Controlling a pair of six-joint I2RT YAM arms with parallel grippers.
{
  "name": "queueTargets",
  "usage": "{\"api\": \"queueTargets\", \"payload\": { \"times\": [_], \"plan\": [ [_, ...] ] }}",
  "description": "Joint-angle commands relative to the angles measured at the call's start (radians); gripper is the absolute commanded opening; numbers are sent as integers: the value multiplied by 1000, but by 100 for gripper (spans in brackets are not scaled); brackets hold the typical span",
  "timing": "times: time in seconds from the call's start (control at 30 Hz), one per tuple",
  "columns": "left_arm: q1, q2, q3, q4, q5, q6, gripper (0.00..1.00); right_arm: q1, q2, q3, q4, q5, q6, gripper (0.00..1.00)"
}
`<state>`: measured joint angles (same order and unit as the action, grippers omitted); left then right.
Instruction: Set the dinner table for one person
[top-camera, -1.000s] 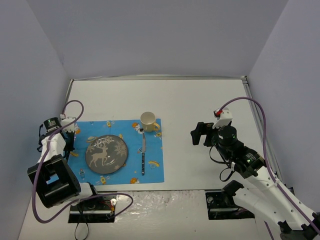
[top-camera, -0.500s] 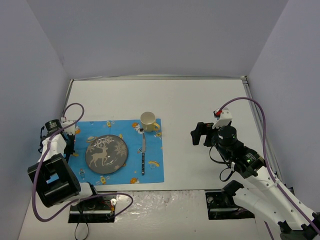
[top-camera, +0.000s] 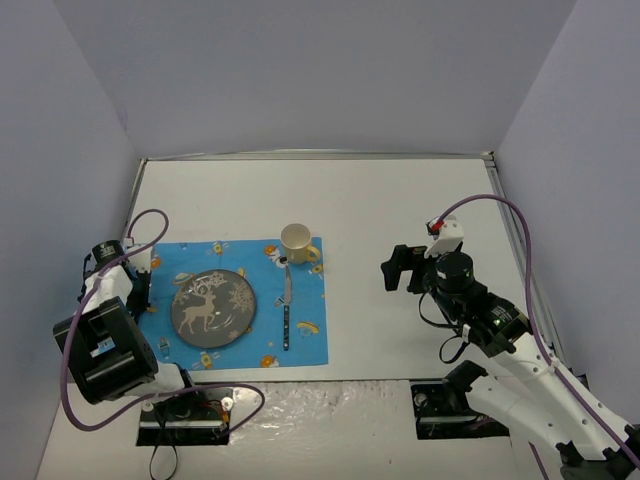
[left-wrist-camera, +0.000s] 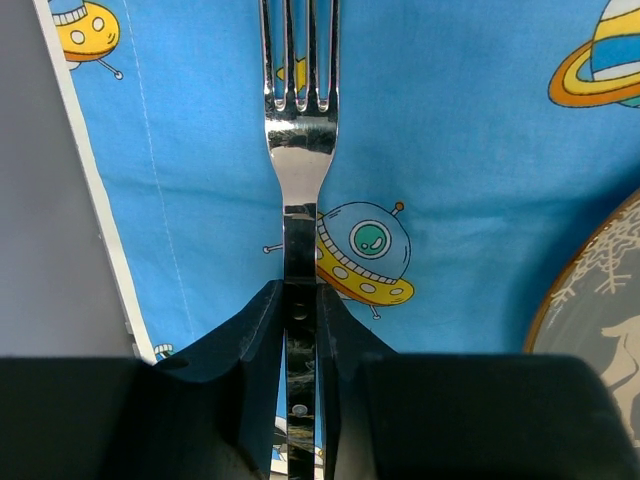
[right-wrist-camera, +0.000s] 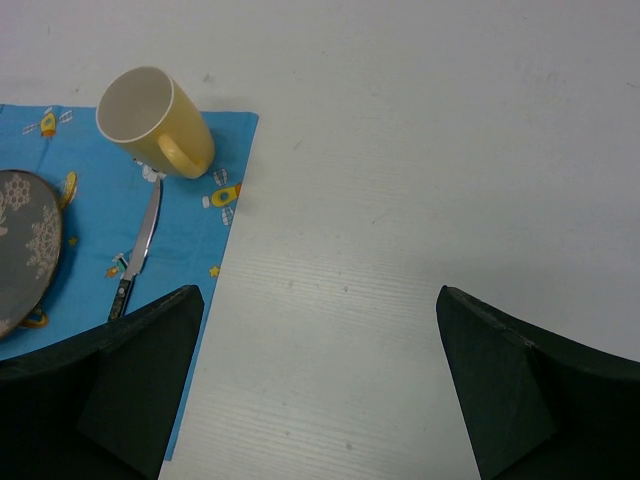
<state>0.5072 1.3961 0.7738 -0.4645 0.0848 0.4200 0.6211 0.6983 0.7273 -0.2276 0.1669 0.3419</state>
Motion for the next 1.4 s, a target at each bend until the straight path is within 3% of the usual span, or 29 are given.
{"api": "queueTargets", "payload": {
  "times": [0.0, 0.27, 0.43, 0.6, 0.7, 0.8, 1.07, 1.37],
  "plan": [
    [11, -4, 28, 25, -24, 24, 15, 8, 4, 3, 65, 10, -11, 100],
    [10, 1, 28, 32, -36, 20, 29, 8, 1, 1, 63, 13, -11, 100],
    [10, -16, 51, 26, -41, 7, 51, 8, -1, 7, 63, 15, -12, 100],
    [5, -54, 139, 24, -25, -28, 62, 6, -2, 18, 63, 25, -14, 100],
    [-7, -101, 256, -4, -4, -113, 67, 7, -5, 32, 59, 31, -14, 100],
    [-50, -152, 355, -35, -79, -237, 73, 6, -6, 48, 58, 41, -14, 100],
    [-217, -349, 463, -134, -195, -458, 94, 7, -3, 127, 47, 109, -26, 100],
    [-341, -523, 755, -332, -152, -565, 97, 6, -43, 257, 28, 298, -152, 100]
  ]
}}
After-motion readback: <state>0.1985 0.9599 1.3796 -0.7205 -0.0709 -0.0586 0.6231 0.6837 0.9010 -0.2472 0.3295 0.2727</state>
